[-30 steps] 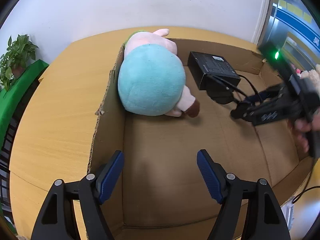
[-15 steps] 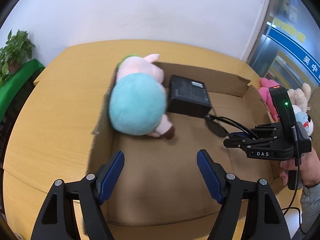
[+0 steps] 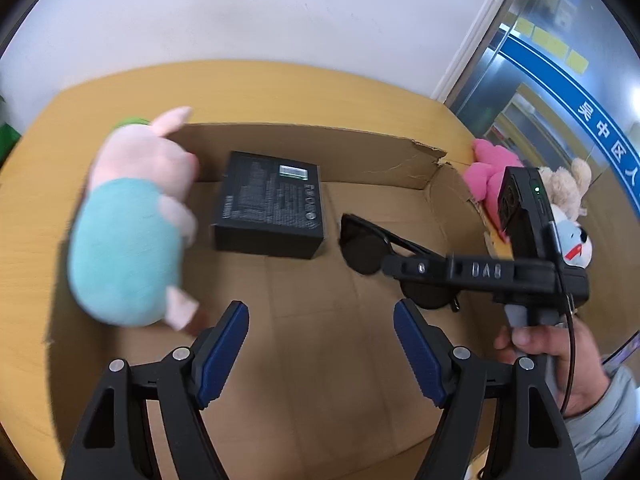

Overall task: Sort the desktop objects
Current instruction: 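Close the right gripper on the sunglasses and lift them, then set the sunglasses down beside the box wall with the right gripper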

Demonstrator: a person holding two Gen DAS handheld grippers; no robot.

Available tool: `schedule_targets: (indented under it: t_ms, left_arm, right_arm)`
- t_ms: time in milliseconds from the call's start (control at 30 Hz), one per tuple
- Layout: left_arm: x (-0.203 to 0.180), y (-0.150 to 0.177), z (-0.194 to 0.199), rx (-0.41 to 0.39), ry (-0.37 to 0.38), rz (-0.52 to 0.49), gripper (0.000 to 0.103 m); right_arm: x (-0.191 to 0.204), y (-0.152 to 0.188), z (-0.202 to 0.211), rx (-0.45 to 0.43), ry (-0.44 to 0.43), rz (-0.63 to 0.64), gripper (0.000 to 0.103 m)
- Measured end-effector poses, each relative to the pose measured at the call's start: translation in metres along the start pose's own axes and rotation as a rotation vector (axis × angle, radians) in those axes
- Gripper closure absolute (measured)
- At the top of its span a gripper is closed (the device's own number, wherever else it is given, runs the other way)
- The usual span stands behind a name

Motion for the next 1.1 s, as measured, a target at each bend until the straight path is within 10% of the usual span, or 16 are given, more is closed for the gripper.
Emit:
schedule_targets:
  t_ms: [167,267,667,1100]
  left_arm:
    - [-0.002,0.007,-0.011,0.013,-0.01,0.009,0.029]
    - [-0.003,0.013,-0.008,0.008,-0.027,-0.019,0.029]
    - [0.013,0.022,0.019,-0.05,-0.04,0.001,0.029]
    - [0.032,0.039,0.028,-0.044,-0.048,0.023,0.029]
  right_arm:
    - [-0.018,-0.013,-0.008,-0.102,-0.052,-0.226,0.068]
    - [-0.017,-0.013,-0.013,-0.072,0.066,-0.165,0.051]
    - [0.069,0.04,-0.009,0.112,0.698,0.856,0.027]
    - [0.065,-0.053,-0.005,-0.028,0.565,0.75,0.027]
Point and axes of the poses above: each gripper's, at about its wrist camera, not at the fingertips, and z roughly against the way its jaws point, x to its left, y to its underside, the point moved 3 cm from there along -z, roughly the way its jaws point, and after that the axes turned 9 degrees about -x, right-handed, at the moved point
